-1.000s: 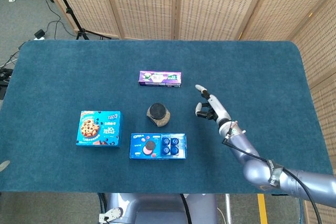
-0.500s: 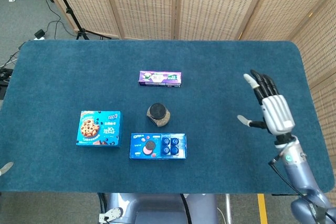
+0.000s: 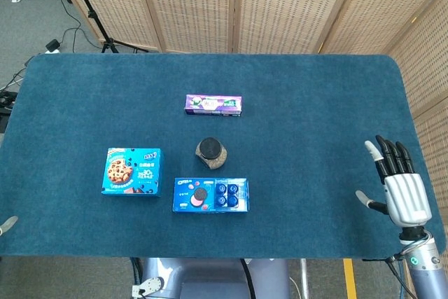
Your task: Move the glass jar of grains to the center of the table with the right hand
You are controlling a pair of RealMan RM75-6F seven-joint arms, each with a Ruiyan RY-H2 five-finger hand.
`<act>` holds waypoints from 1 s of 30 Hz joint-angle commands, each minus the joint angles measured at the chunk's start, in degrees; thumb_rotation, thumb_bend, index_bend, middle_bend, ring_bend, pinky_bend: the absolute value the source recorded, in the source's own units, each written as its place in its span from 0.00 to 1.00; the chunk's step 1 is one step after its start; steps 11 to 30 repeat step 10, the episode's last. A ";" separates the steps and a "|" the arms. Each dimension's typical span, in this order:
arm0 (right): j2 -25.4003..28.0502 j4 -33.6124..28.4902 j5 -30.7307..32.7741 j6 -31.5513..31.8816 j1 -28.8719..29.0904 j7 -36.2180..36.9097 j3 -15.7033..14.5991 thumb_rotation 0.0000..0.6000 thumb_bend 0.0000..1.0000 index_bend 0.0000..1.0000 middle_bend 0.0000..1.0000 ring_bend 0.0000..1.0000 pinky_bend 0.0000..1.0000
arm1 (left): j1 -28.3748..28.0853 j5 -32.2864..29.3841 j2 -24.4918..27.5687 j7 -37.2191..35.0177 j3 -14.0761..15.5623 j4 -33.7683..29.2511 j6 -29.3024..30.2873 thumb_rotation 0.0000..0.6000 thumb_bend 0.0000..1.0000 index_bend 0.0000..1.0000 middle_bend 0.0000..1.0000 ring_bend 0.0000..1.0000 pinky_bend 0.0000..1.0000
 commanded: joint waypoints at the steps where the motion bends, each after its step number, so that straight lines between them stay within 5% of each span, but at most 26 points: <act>1: 0.39 -0.47 0.88 -0.89 -0.91 -0.69 -0.17 1.00 0.00 0.00 0.00 0.00 0.00 | 0.02 0.04 -0.03 0.58 0.01 -0.17 0.10 1.00 0.00 0.00 0.00 0.00 0.00; 30: 0.81 -0.82 1.53 -1.95 -1.91 -0.92 0.94 1.00 0.00 0.00 0.00 0.00 0.00 | 0.36 0.26 -0.24 1.27 -0.09 -0.03 1.03 1.00 0.00 0.00 0.00 0.00 0.00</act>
